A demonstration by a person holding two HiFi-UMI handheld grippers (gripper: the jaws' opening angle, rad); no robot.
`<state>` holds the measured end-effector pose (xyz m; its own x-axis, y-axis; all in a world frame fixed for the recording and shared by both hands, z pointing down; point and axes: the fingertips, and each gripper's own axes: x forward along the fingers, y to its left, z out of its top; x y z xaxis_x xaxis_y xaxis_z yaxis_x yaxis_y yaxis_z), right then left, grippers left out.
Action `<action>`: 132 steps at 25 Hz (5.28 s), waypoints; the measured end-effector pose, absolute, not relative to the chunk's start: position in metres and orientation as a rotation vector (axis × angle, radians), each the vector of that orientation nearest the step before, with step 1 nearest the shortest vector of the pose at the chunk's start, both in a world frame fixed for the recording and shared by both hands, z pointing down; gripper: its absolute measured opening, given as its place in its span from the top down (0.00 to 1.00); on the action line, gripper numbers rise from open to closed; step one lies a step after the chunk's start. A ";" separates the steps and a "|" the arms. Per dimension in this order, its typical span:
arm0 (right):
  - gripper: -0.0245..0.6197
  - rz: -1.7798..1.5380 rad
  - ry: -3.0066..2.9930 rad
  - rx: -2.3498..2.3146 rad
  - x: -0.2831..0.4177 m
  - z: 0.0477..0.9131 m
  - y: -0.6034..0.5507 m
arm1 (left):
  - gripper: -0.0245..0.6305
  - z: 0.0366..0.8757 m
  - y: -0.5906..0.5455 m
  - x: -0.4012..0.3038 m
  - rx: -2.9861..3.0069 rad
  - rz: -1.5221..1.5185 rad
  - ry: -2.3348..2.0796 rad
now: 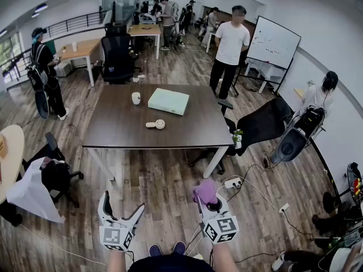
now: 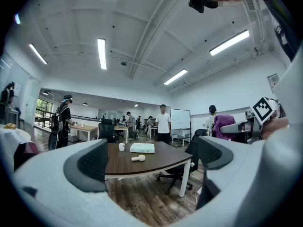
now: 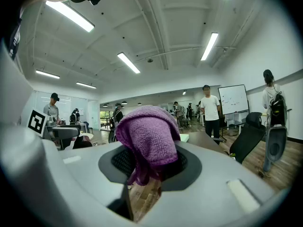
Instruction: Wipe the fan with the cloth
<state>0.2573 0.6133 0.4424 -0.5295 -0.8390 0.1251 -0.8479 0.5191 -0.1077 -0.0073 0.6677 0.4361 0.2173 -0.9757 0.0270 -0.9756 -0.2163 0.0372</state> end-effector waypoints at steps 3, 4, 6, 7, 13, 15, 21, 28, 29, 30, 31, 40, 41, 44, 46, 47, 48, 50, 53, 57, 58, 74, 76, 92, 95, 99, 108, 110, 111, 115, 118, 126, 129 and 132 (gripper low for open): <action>0.75 0.237 -2.685 1.491 0.256 0.444 0.613 | 0.07 0.438 0.668 -0.009 2.414 0.008 -1.939; 0.75 0.236 -2.684 1.492 0.256 0.444 0.613 | 0.07 0.439 0.668 -0.009 2.416 0.012 -1.938; 0.75 0.237 -2.686 1.494 0.254 0.444 0.613 | 0.07 0.441 0.667 -0.010 2.420 0.020 -1.929; 0.75 0.237 -2.689 1.497 0.253 0.444 0.612 | 0.07 0.443 0.666 -0.010 2.420 0.022 -1.925; 0.75 0.233 -2.686 1.513 0.249 0.442 0.607 | 0.07 0.443 0.661 -0.016 2.424 0.010 -1.911; 0.75 0.235 -2.684 1.514 0.245 0.443 0.607 | 0.07 0.445 0.661 -0.020 2.428 0.010 -1.903; 0.75 0.228 -2.680 1.524 0.227 0.445 0.611 | 0.07 0.449 0.662 -0.035 2.448 0.024 -1.879; 0.75 0.233 -2.668 1.534 0.208 0.448 0.615 | 0.07 0.454 0.661 -0.049 2.467 0.053 -1.839; 0.75 0.233 -2.667 1.535 0.206 0.448 0.615 | 0.07 0.455 0.660 -0.050 2.469 0.053 -1.834; 0.75 0.232 -2.667 1.534 0.204 0.449 0.615 | 0.07 0.455 0.659 -0.051 2.472 0.054 -1.831; 0.75 0.231 -2.667 1.533 0.202 0.449 0.614 | 0.07 0.455 0.658 -0.053 2.474 0.057 -1.831; 0.75 0.233 -2.688 1.521 0.201 0.456 0.573 | 0.07 0.458 0.620 -0.054 2.476 0.066 -1.851; 0.75 0.231 -2.692 1.519 0.201 0.457 0.564 | 0.07 0.459 0.613 -0.054 2.473 0.066 -1.858; 0.75 0.220 -2.698 1.516 0.200 0.459 0.538 | 0.07 0.462 0.590 -0.057 2.466 0.072 -1.874; 0.75 0.212 -2.707 1.506 0.197 0.460 0.518 | 0.07 0.464 0.572 -0.059 2.465 0.079 -1.884; 0.75 0.211 -2.712 1.496 0.195 0.461 0.508 | 0.07 0.465 0.562 -0.060 2.462 0.079 -1.889; 0.75 0.214 -2.715 1.487 0.194 0.464 0.497 | 0.07 0.466 0.552 -0.061 2.458 0.078 -1.893; 0.75 0.226 -2.719 1.476 0.192 0.469 0.477 | 0.07 0.471 0.533 -0.061 2.453 0.085 -1.894; 0.75 0.225 -2.727 1.466 0.190 0.473 0.444 | 0.07 0.478 0.502 -0.061 2.452 0.099 -1.891; 0.75 0.237 -2.730 1.441 0.185 0.473 0.394 | 0.07 0.478 0.455 -0.062 2.439 0.116 -1.889; 0.75 0.242 -2.727 1.431 0.184 0.472 0.381 | 0.07 0.477 0.443 -0.062 2.432 0.120 -1.889; 0.75 0.273 -2.762 1.261 0.179 0.474 0.183 | 0.07 0.466 0.258 -0.047 2.407 0.192 -1.937; 0.75 0.278 -2.767 1.244 0.180 0.477 0.167 | 0.07 0.468 0.242 -0.045 2.402 0.199 -1.942; 0.75 0.330 -2.779 1.181 0.162 0.486 0.107 | 0.08 0.476 0.195 -0.053 2.383 0.264 -1.916; 0.75 0.326 -2.772 1.183 0.154 0.489 0.099 | 0.08 0.483 0.182 -0.059 2.395 0.273 -1.893; 0.75 0.326 -2.752 1.229 0.146 0.490 0.077 | 0.08 0.485 0.156 -0.071 2.426 0.261 -1.862; 0.75 0.295 -2.705 1.325 0.092 0.490 0.016 | 0.08 0.488 0.087 -0.141 2.456 0.241 -1.839; 0.75 0.290 -2.693 1.347 0.081 0.490 0.002 | 0.08 0.492 0.071 -0.152 2.469 0.252 -1.812; 0.75 0.288 -2.686 1.357 0.076 0.490 -0.004 | 0.08 0.494 0.065 -0.156 2.476 0.256 -1.797; 0.75 0.304 -2.655 1.417 0.065 0.493 -0.021 | 0.08 0.503 0.041 -0.167 2.522 0.265 -1.729; 0.75 0.321 -2.628 1.449 0.058 0.496 -0.028 | 0.08 0.510 0.028 -0.174 2.549 0.296 -1.682; 0.75 0.348 -2.571 1.462 0.060 0.510 -0.052 | 0.07 0.518 -0.007 -0.163 2.573 0.301 -1.620; 0.75 0.357 -2.571 1.430 0.059 0.518 -0.062 | 0.07 0.530 -0.020 -0.158 2.570 0.355 -1.600; 0.75 0.371 -2.577 1.396 0.054 0.525 -0.069 | 0.07 0.551 -0.026 -0.154 2.570 0.450 -1.562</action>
